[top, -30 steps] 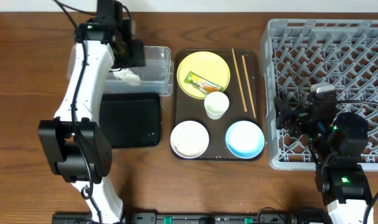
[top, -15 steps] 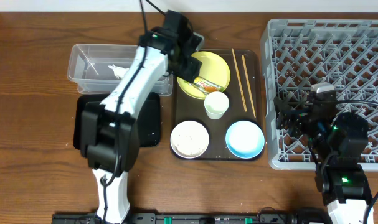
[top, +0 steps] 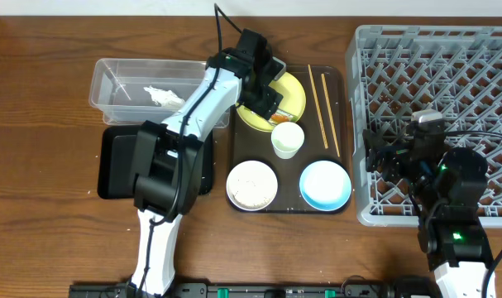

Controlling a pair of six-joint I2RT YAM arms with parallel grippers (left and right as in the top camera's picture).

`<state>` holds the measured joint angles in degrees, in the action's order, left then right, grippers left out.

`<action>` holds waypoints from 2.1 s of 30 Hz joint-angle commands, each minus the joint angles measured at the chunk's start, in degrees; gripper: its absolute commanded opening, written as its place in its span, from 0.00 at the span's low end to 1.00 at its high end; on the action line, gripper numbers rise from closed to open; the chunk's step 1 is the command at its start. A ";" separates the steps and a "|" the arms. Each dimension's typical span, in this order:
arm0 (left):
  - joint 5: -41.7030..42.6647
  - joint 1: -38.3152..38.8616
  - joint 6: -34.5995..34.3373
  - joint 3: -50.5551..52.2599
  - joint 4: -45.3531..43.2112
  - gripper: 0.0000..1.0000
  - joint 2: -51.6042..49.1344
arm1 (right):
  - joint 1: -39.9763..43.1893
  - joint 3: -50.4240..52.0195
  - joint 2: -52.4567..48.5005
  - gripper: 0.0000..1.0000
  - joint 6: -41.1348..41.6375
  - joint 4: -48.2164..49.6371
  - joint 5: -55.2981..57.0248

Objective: Sort waste into correct bins and load items into the dishwasher rack

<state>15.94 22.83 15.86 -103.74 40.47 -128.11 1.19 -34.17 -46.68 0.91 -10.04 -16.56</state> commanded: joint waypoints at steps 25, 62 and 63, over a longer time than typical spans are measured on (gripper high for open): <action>-3.13 -0.22 -2.71 -1.38 -0.22 0.06 -4.83 | 0.24 -1.55 -0.59 0.99 0.81 -0.09 -0.44; -0.13 -7.58 6.99 -2.99 4.17 0.67 12.92 | 0.24 -1.55 -0.59 0.99 2.10 0.02 -0.44; -0.15 -6.71 8.76 -2.99 4.04 0.69 11.91 | 0.24 -1.55 -0.59 0.99 2.29 0.00 -0.44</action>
<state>14.04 13.45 13.96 -106.72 44.62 -113.40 1.19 -34.17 -47.24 1.37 -10.04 -16.56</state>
